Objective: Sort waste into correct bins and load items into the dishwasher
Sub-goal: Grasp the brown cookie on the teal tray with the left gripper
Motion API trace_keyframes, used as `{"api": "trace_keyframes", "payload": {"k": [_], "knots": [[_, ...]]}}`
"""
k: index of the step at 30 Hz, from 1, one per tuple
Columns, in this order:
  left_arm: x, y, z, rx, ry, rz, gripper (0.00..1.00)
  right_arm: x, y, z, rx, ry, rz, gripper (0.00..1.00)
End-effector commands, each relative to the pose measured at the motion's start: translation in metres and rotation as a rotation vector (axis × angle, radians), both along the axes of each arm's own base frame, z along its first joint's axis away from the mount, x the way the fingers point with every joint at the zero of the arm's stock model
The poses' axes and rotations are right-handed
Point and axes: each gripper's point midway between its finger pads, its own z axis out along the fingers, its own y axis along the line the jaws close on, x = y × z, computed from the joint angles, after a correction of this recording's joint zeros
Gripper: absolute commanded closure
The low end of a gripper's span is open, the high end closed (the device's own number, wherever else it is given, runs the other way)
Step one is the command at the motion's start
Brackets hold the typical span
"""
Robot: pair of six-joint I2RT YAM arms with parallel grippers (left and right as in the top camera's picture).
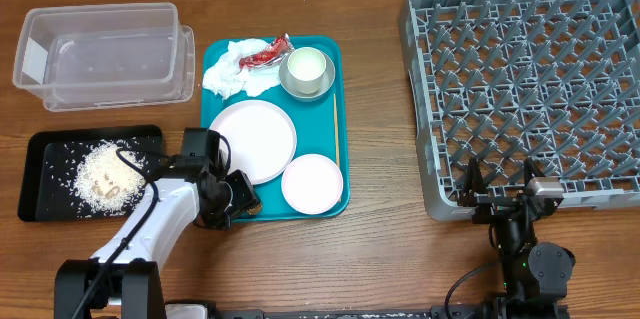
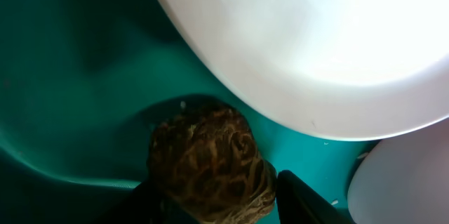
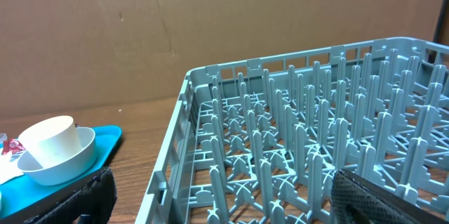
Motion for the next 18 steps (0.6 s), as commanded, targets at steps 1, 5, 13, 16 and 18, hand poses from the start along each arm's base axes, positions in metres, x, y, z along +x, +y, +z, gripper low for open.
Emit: {"api": "trace_keyframes", "payload": {"k": [1,5,13,16,18], "knots": [[-0.001,0.013,-0.011,0.081,0.017,0.013,0.50,0.000,-0.002,-0.002,0.007,-0.003,-0.011,0.00],[0.005,0.015,-0.012,0.096,-0.002,0.015,0.49,0.000,-0.002,-0.002,0.007,-0.003,-0.011,0.00],[0.009,0.020,-0.013,0.126,-0.020,0.013,0.51,0.000,-0.002,-0.002,0.007,-0.003,-0.011,0.00],[0.009,0.024,-0.013,0.152,-0.022,0.017,0.55,0.000,-0.002,-0.002,0.007,-0.003,-0.011,0.00],[0.010,0.025,-0.013,0.154,-0.024,0.017,0.56,0.000,-0.002,-0.002,0.007,-0.003,-0.011,0.00]]}}
